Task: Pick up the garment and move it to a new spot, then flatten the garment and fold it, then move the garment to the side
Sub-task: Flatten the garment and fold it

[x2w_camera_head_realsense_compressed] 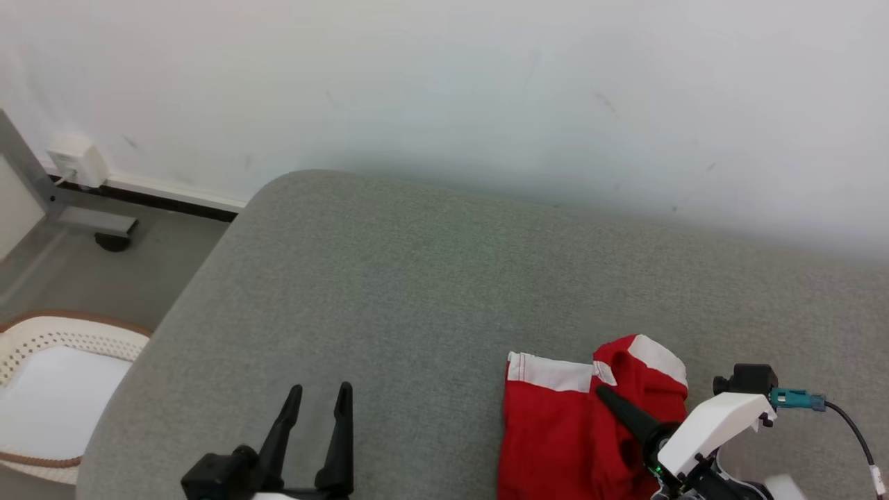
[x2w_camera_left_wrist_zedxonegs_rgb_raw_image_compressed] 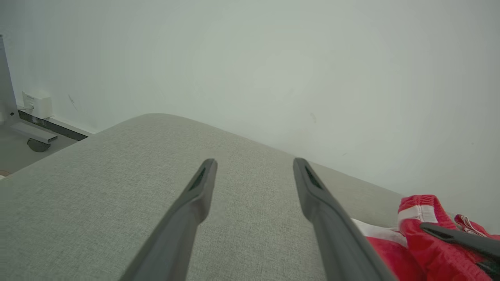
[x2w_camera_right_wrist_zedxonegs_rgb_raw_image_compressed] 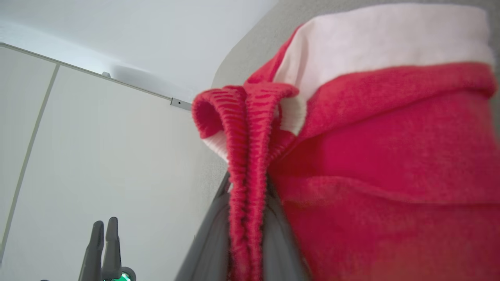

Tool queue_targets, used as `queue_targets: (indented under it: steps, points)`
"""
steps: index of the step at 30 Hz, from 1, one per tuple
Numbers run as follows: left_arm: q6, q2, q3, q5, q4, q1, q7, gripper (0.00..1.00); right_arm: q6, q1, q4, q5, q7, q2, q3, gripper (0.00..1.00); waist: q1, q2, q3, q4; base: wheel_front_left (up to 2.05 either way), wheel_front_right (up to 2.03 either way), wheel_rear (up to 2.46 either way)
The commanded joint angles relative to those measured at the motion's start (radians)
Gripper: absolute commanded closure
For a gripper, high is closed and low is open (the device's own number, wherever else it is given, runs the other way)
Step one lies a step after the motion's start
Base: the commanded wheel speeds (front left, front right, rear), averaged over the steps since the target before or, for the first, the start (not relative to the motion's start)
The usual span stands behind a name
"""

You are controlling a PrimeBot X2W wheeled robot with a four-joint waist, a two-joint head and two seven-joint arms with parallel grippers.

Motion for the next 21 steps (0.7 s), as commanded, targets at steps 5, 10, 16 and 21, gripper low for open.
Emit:
queue_targets:
  steps: [5,10,16,21]
  points:
    - [0.001,0.004,-0.003,-0.012,-0.001,-0.011,0.001,0.00,0.000,-0.076,0.108,0.080,-0.058,-0.001,0.076,1.00,0.0000,0.0000,0.012,0.038,0.00,0.00,0.00]
    - [0.003,0.004,-0.003,-0.011,0.003,-0.013,0.001,0.00,0.000,-0.139,0.210,0.128,-0.101,-0.001,0.164,0.94,0.0000,0.0000,0.014,0.053,0.00,0.00,0.00]
    - [0.006,0.004,0.001,-0.012,0.008,-0.010,0.001,0.00,0.000,-0.184,0.257,0.211,-0.156,-0.001,0.261,0.00,0.0000,0.0000,0.010,0.052,0.00,0.00,0.00]
    - [0.009,0.004,0.008,-0.012,0.002,-0.003,0.001,0.00,0.000,-0.201,0.220,0.271,-0.198,-0.001,0.318,0.00,0.0000,0.0000,0.007,0.029,0.00,0.00,0.00]
